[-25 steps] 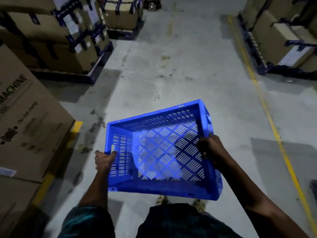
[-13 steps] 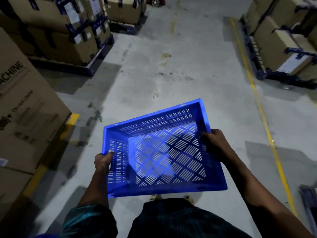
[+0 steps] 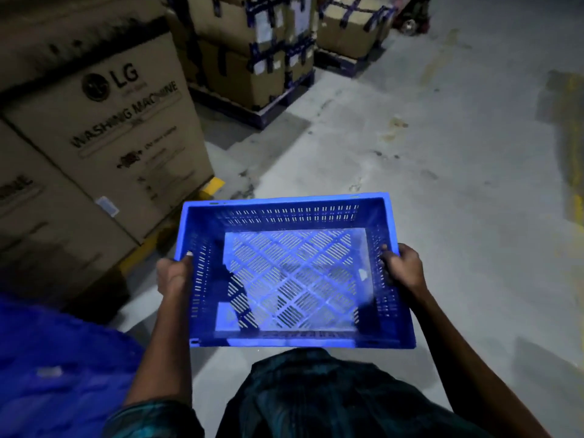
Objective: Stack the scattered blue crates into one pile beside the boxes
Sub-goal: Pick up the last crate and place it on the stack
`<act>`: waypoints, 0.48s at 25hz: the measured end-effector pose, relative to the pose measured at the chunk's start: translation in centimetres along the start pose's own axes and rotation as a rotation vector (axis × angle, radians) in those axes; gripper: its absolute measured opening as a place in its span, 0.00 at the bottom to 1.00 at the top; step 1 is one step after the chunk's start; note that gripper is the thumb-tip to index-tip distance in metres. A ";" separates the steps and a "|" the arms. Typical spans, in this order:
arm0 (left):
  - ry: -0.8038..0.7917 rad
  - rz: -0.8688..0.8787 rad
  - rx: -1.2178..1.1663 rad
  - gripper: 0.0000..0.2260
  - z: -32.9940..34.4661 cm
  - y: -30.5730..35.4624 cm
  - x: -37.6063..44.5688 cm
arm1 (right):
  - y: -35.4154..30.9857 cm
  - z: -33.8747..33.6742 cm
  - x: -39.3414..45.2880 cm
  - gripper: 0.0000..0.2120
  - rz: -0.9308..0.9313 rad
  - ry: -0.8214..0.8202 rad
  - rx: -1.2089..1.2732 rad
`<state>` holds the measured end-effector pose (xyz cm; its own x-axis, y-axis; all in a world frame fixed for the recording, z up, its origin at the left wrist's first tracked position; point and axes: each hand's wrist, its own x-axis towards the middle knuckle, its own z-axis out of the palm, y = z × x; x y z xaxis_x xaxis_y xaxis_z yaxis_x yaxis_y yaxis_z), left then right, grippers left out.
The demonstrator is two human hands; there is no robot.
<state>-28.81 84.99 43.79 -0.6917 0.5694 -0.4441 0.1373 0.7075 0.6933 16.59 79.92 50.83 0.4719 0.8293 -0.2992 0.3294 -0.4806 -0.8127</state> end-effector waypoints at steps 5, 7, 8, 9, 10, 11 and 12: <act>0.219 0.018 0.003 0.22 -8.8 -4.3 -7.1 | -0.9 1.5 0.7 0.07 -0.070 -0.298 0.035; 0.259 0.092 0.013 0.21 -12.1 -6.5 -10.1 | -1.7 2.3 0.2 0.03 -0.110 -0.319 0.039; 0.298 0.111 0.016 0.21 -13.8 -8.3 -11.6 | -2.2 2.8 -0.5 0.04 -0.132 -0.335 0.039; 0.348 0.105 0.007 0.20 -15.4 -10.2 -13.4 | -2.8 3.5 -1.2 0.05 -0.154 -0.363 0.034; 0.408 0.096 -0.014 0.20 -16.7 -12.1 -15.2 | -3.3 4.2 -2.0 0.06 -0.176 -0.404 0.039; 0.469 0.060 -0.039 0.21 -17.9 -14.0 -17.5 | -3.6 5.1 -3.1 0.06 -0.201 -0.454 0.037; 0.536 0.016 -0.065 0.21 -19.0 -15.9 -19.7 | -3.8 5.9 -4.6 0.07 -0.224 -0.509 0.034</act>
<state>-30.83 54.53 52.30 -0.9570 0.2749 -0.0930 0.1186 0.6630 0.7392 8.31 79.62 52.30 -0.0644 0.9471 -0.3145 0.3459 -0.2744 -0.8972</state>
